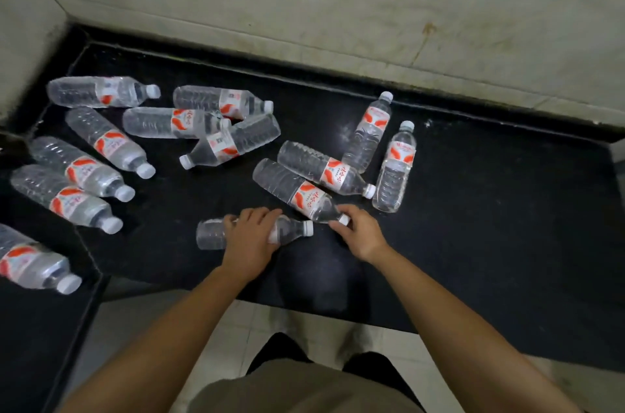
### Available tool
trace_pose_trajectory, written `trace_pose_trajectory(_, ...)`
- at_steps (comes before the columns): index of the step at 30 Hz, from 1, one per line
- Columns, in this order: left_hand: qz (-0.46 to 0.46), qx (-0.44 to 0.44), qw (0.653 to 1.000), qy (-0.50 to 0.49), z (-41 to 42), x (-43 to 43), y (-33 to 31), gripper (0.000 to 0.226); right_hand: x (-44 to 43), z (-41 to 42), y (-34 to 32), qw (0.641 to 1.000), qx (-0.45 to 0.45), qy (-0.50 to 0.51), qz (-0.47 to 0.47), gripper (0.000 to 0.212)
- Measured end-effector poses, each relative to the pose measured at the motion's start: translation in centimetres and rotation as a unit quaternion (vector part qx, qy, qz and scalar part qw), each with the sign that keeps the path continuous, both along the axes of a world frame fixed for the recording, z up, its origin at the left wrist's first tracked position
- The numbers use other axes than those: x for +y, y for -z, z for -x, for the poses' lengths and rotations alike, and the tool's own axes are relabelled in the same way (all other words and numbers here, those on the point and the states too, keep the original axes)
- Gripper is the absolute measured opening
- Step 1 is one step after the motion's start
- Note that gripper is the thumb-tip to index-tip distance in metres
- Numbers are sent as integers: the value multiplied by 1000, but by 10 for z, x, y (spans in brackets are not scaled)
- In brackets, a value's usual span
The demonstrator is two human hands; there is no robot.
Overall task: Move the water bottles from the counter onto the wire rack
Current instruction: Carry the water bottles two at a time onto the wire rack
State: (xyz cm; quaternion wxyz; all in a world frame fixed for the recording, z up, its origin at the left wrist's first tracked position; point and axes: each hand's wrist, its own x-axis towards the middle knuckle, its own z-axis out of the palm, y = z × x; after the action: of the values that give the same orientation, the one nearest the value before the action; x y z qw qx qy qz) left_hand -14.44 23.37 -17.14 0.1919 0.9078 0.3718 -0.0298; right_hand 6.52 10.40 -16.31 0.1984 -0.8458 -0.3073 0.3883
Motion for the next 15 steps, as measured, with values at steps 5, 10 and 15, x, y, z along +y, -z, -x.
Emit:
trace_pose_trajectory(5,61,-86,993,-52,0,2,-26,73,-14,-27,-50,995,16,79,-62,28)
trace_pose_trajectory(10,187,-204,946,-167,-13,-3,-68,85,-21,-53,-105,990,-63,26,-126,27)
trace_pose_trajectory(15,251,-302,891,-230,-28,-25,-83,69,-31,-63,-139,976,-123,-98,-151,32)
